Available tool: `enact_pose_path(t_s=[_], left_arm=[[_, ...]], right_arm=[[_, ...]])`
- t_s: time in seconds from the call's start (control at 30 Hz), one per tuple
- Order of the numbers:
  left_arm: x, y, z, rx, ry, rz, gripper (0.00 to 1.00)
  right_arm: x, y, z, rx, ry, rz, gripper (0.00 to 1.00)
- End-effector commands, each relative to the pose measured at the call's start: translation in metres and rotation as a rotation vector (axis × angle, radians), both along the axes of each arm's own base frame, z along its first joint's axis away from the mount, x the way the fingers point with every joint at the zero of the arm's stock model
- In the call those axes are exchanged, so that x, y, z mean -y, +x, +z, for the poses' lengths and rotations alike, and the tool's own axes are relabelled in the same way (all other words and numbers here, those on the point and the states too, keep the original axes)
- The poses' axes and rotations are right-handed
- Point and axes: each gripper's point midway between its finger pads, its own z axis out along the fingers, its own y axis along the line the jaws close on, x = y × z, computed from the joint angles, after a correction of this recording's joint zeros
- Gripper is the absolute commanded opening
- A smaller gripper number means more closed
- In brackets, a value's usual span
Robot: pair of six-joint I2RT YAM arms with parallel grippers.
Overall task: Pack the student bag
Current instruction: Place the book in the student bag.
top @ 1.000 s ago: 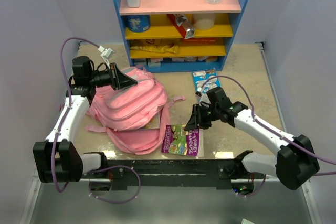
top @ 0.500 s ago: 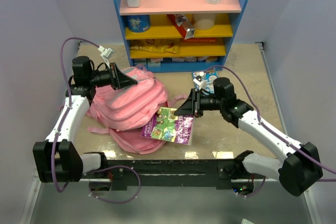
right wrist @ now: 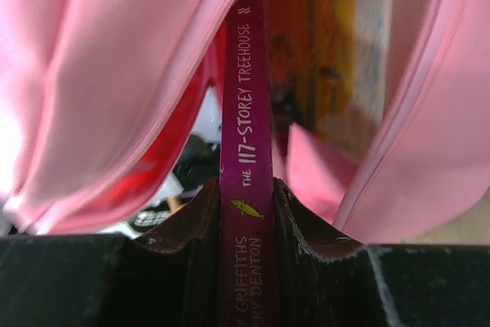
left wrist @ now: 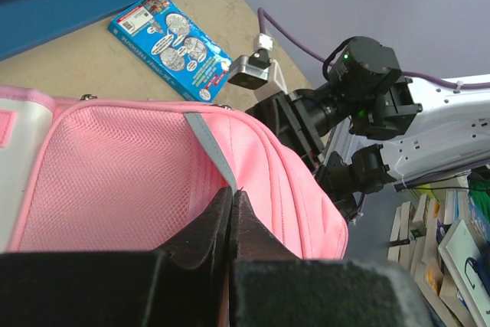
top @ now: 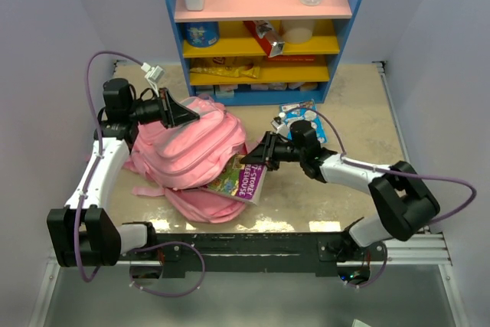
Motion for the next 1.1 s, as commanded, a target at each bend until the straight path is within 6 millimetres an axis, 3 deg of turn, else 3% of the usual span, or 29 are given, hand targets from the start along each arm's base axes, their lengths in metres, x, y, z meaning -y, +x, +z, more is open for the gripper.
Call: enact_pose_path(t_s=[0.0, 0.07, 0.13, 0.3, 0.33, 0.37, 0.4, 0.47, 0.5, 0.53, 0.7, 0.83, 0.87, 0.93, 0.97, 1.03, 1.07], left_arm=[[0.003, -0.010, 0.062, 0.216, -0.017, -0.051, 0.00], [0.004, -0.012, 0.061, 0.214, -0.018, -0.057, 0.00], [0.004, -0.014, 0.061, 0.217, -0.018, -0.058, 0.00], [0.004, -0.018, 0.061, 0.223, -0.019, -0.074, 0.00], [0.004, -0.018, 0.061, 0.225, -0.018, -0.074, 0.00], [0.004, -0.020, 0.058, 0.194, -0.021, -0.075, 0.00], [0.005, -0.021, 0.057, 0.193, -0.019, -0.079, 0.00], [0.004, -0.022, 0.056, 0.195, -0.012, -0.079, 0.00], [0.004, -0.022, 0.054, 0.194, -0.007, -0.077, 0.00], [0.003, -0.020, 0.051, 0.186, -0.006, -0.074, 0.00], [-0.002, -0.014, 0.044, 0.166, -0.009, -0.061, 0.00], [-0.006, -0.009, 0.043, 0.165, -0.007, -0.046, 0.00], [-0.006, -0.008, 0.043, 0.168, -0.007, -0.047, 0.00], [-0.006, -0.008, 0.043, 0.170, -0.004, -0.045, 0.00], [-0.006, -0.007, 0.041, 0.170, -0.001, -0.041, 0.00], [-0.007, -0.007, 0.039, 0.171, 0.005, -0.038, 0.00], [-0.006, -0.008, 0.038, 0.167, 0.005, -0.041, 0.00]], right_arm=[[-0.048, 0.041, 0.057, 0.252, 0.076, -0.091, 0.00], [-0.064, 0.053, 0.048, 0.300, 0.033, -0.139, 0.00], [-0.074, 0.068, 0.062, 0.368, 0.070, -0.211, 0.00], [-0.109, 0.082, 0.034, 0.394, 0.017, -0.236, 0.02], [-0.112, 0.080, 0.016, 0.359, -0.047, -0.214, 0.13], [-0.117, 0.078, 0.010, 0.350, -0.074, -0.196, 0.38], [-0.120, 0.080, 0.004, 0.356, -0.104, -0.189, 0.47], [-0.108, 0.074, -0.015, 0.326, -0.190, -0.182, 0.65], [-0.102, 0.073, -0.016, 0.338, -0.215, -0.187, 0.69], [-0.094, 0.070, -0.005, 0.358, -0.220, -0.194, 0.72], [-0.047, 0.058, 0.005, 0.429, -0.349, -0.187, 0.98], [-0.009, 0.055, 0.010, 0.410, -0.423, -0.219, 0.99], [0.009, 0.062, 0.021, 0.419, -0.424, -0.275, 0.99], [0.042, 0.069, 0.017, 0.366, -0.490, -0.359, 0.99], [0.072, 0.085, 0.020, 0.359, -0.521, -0.462, 0.99], [0.108, 0.096, 0.012, 0.319, -0.620, -0.544, 0.99], [0.141, 0.115, 0.017, 0.304, -0.669, -0.644, 0.99]])
